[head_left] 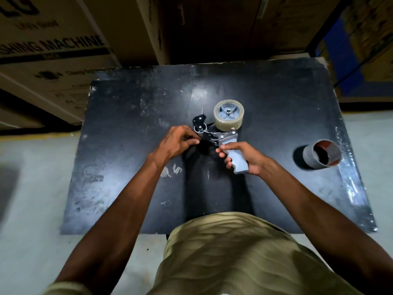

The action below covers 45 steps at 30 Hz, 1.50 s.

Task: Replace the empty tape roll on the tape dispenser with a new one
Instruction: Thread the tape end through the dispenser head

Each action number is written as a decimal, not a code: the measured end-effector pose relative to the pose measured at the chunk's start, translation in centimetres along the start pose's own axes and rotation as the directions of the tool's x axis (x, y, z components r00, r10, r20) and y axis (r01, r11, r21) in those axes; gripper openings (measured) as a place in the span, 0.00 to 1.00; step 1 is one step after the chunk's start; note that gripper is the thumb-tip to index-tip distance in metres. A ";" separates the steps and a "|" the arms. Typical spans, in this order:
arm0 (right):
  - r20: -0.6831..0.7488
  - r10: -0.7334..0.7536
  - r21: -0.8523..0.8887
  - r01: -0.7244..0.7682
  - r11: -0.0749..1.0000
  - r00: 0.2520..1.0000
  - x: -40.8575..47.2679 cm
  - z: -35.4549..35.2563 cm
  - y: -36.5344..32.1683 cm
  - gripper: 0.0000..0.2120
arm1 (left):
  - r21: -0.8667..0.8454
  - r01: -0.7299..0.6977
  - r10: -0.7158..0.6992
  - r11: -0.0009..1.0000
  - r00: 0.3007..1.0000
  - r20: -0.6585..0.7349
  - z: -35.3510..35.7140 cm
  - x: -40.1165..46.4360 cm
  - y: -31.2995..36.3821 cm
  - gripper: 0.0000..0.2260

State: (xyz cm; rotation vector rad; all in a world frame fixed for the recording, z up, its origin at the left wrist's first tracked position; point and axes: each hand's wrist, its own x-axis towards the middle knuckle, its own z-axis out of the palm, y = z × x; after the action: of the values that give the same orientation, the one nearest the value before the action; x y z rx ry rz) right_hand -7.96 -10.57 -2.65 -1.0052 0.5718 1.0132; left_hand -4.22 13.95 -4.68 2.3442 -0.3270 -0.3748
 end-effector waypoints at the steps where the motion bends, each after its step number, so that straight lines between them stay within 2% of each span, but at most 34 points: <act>1: 0.020 0.010 0.047 -0.011 0.999 1.000 -0.3 0.2 -0.4 0.07 | -0.031 0.016 -0.015 0.999 1.000 0.015 -0.4 0.0 0.1 0.08; 4: 0.048 0.065 0.141 -0.071 0.987 0.997 -2.1 1.3 -1.6 0.08 | -0.093 0.045 -0.039 0.995 0.997 0.069 -1.9 -0.6 0.7 0.08; 8: 0.071 0.106 0.236 -0.120 0.964 0.992 -4.8 2.2 -1.9 0.15 | -0.218 0.065 -0.038 0.974 0.991 0.125 -2.9 -2.3 2.1 0.06; 14: 0.135 0.140 0.290 -0.175 0.941 0.981 -7.8 2.9 -0.5 0.18 | -0.306 0.076 -0.041 0.949 0.992 0.119 -4.0 -5.2 2.8 0.07; 19: 0.113 0.112 0.327 -0.143 0.934 0.987 -9.7 3.1 0.7 0.17 | -0.474 0.126 -0.104 0.871 0.992 0.072 -4.6 -8.0 3.1 0.09; 22: 0.114 0.099 0.332 -0.132 0.934 0.989 -10.7 3.3 1.2 0.17 | -0.619 0.208 -0.206 0.758 0.976 0.075 -3.4 -9.4 3.9 0.12; 25: 0.126 0.096 0.331 -0.133 0.934 0.987 -11.3 3.9 1.8 0.17 | -0.709 0.211 -0.265 0.673 0.964 0.035 -0.9 -10.6 5.5 0.15; 27: 0.133 0.091 0.341 -0.132 0.931 0.987 -11.6 4.3 2.1 0.17 | -0.709 0.170 -0.331 0.684 0.939 -0.093 0.9 -10.9 6.9 0.18; 30: 0.130 0.086 0.366 -0.129 0.922 0.988 -12.0 4.7 2.4 0.16 | -0.647 0.099 -0.358 0.756 0.890 -0.283 3.2 -11.2 8.3 0.21; 36: 0.117 0.055 0.400 -0.098 0.911 0.992 -12.7 5.1 3.1 0.15 | -0.587 0.081 -0.402 0.805 0.802 -0.441 4.2 -11.5 9.0 0.15; 41: 0.107 0.034 0.429 -0.077 0.900 0.994 -12.7 5.0 3.6 0.15 | -0.573 0.038 -0.347 0.818 0.828 -0.441 4.1 -11.7 9.4 0.07; 45: 0.106 0.035 0.447 -0.079 0.891 0.994 -12.6 4.7 3.9 0.14 | -0.659 0.050 -0.358 0.750 0.869 -0.341 4.1 -11.6 9.6 0.10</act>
State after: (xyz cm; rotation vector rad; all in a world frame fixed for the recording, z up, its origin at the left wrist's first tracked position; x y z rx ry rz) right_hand -17.30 -11.06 7.84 -0.5268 0.7213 0.9172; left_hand -17.62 8.61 1.22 1.7098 0.2717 -0.0150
